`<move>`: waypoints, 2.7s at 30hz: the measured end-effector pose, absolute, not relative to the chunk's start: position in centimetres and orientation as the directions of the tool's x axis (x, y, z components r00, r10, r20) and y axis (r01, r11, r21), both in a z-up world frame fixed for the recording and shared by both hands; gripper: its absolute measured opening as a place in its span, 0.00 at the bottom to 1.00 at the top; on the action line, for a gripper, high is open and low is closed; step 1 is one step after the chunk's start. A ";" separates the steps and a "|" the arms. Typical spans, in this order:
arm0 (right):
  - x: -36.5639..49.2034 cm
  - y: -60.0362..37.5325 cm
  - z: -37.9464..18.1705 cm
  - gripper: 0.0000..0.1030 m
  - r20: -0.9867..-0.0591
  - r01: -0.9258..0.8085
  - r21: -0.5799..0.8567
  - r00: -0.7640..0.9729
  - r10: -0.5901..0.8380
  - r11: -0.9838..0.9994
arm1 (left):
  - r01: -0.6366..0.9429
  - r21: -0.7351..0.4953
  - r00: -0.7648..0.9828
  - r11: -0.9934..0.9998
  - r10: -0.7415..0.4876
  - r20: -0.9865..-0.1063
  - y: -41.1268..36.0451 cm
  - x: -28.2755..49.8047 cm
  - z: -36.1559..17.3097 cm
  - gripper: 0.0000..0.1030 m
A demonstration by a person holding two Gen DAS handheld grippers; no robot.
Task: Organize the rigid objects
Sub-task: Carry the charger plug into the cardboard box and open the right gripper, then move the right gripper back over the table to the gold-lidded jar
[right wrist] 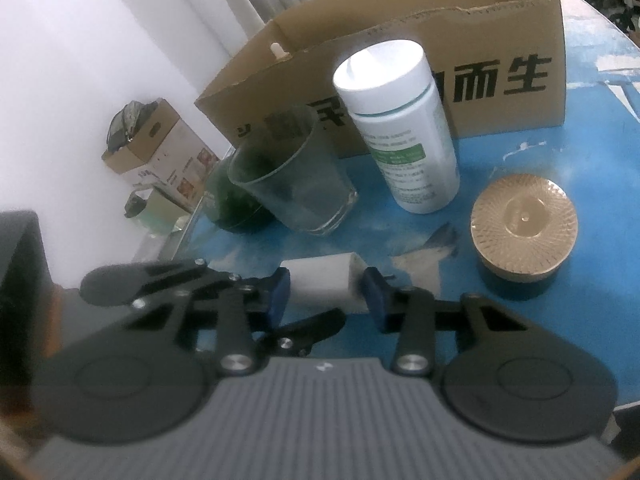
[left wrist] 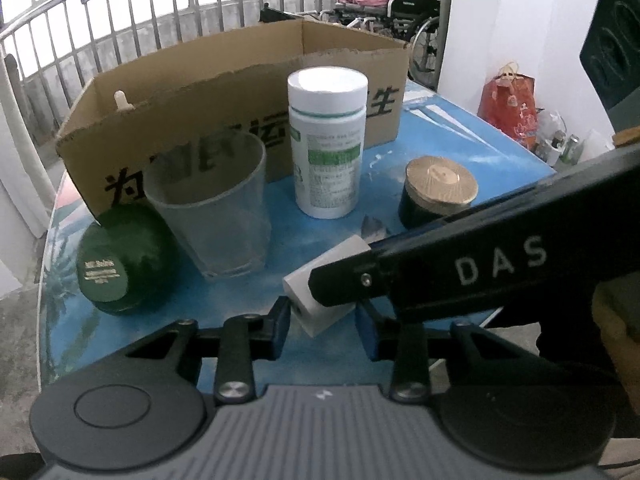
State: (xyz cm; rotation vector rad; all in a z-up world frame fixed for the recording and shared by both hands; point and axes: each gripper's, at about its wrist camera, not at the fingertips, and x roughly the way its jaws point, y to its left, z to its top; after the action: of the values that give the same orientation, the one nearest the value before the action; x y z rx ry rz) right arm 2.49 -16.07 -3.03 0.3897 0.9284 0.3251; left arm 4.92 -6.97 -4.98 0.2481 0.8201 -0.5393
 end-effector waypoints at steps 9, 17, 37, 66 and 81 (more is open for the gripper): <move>1.6 -15.6 2.6 0.38 -0.612 -0.205 0.448 0.639 0.466 0.870 | 0.508 0.025 0.685 0.861 -0.386 -0.618 -5.1 3.2 1.7 0.36; 4.2 -17.5 10.9 0.38 -0.461 -0.330 0.379 0.743 0.485 0.865 | 0.533 0.126 0.774 0.837 -0.423 -0.471 -6.5 6.8 9.3 0.36; 32.4 -25.3 1.9 0.39 -0.753 -0.089 0.500 0.447 0.483 0.861 | 0.427 -0.157 0.398 0.890 -0.341 -0.852 -10.9 34.5 0.1 0.36; 22.9 -28.9 10.9 0.76 -0.604 -0.171 0.535 0.608 0.516 0.828 | 0.506 -0.066 0.605 0.860 -0.409 -0.683 -5.8 23.9 11.2 0.90; 1.3 -30.1 5.5 0.88 -0.588 -0.021 0.448 0.746 0.312 0.894 | 0.666 0.097 0.680 0.739 -0.549 -0.485 -9.2 2.0 3.4 0.97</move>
State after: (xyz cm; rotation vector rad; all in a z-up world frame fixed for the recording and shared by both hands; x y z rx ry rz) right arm 1.27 -30.08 5.51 0.4364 0.7096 0.1884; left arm 2.00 -9.17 3.42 0.2766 0.4503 -0.6919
